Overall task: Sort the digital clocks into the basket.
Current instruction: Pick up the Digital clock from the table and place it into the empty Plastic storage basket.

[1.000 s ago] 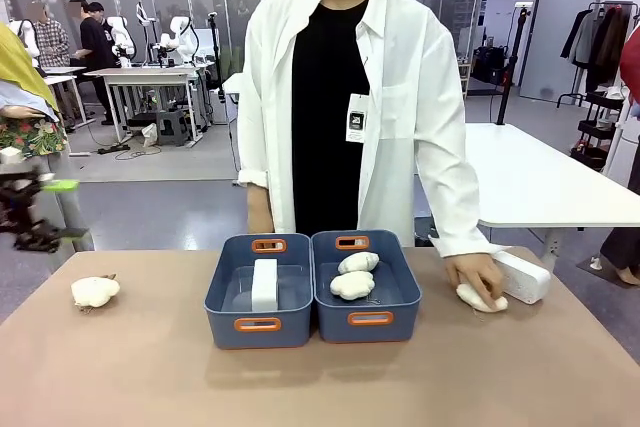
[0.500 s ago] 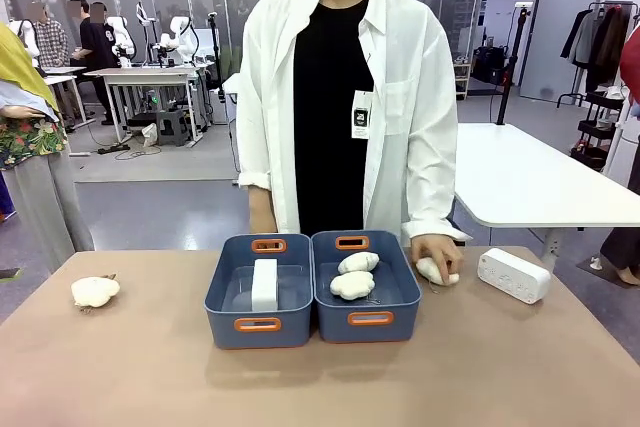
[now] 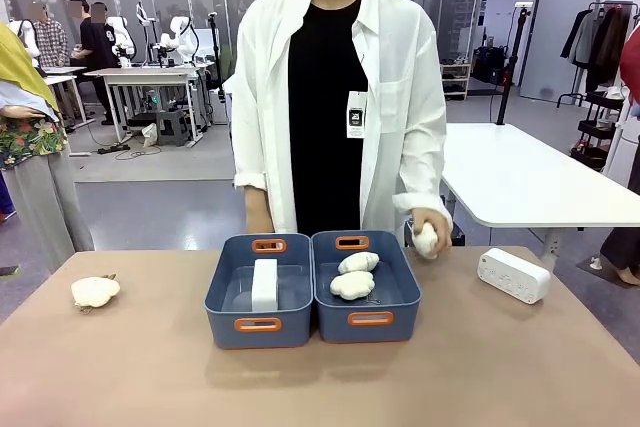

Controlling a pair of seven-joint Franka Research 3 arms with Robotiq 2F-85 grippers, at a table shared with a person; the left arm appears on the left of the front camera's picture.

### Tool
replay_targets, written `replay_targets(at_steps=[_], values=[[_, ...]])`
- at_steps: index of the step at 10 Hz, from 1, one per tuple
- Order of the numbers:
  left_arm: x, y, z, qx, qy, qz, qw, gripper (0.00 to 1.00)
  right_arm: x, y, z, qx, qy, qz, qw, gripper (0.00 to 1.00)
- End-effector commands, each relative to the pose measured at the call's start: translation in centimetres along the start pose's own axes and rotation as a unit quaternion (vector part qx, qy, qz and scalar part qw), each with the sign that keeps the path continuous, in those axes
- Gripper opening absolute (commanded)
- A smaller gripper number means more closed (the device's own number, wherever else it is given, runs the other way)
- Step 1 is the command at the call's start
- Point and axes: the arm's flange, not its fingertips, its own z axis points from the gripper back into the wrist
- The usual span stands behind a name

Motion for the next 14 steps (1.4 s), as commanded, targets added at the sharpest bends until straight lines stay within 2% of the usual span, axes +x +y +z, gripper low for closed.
replay_targets(at_steps=[1,8,9,10,11,12,13,14], values=[[-0.3,0.0,0.2,0.0,0.006,-0.004,1.0,1.0,-0.1,0.2,0.1,0.004,0.0,0.003,1.0,1.0],[-0.3,0.0,0.2,0.0,0.006,-0.004,1.0,1.0,0.0,0.0,0.0,0.0,0.0,0.0,1.0,1.0],[-0.3,0.0,0.2,0.0,0.006,-0.004,1.0,1.0,1.3,5.8,0.9,-0.049,0.043,0.101,0.993,1.0],[-0.3,0.0,0.2,0.0,0.006,-0.004,1.0,1.0,2.5,8.8,0.4,-0.121,0.079,0.165,0.976,1.0],[-0.3,0.0,0.2,0.0,0.006,-0.004,1.0,1.0,3.2,9.6,-0.6,-0.18,0.123,0.203,0.955,1.0],[-0.3,0.0,0.2,0.0,0.006,-0.004,1.0,1.0,4.0,9.7,-1.9,-0.266,0.172,0.266,0.91,1.0],[-0.3,0.0,0.2,0.0,0.006,-0.004,1.0,1.0,5.1,9.1,-3.0,-0.248,0.207,0.264,0.909,1.0],[-0.3,0.0,0.2,0.0,0.006,-0.004,1.0,1.0,5.1,8.9,-3.6,-0.213,0.221,0.271,0.913,1.0]])
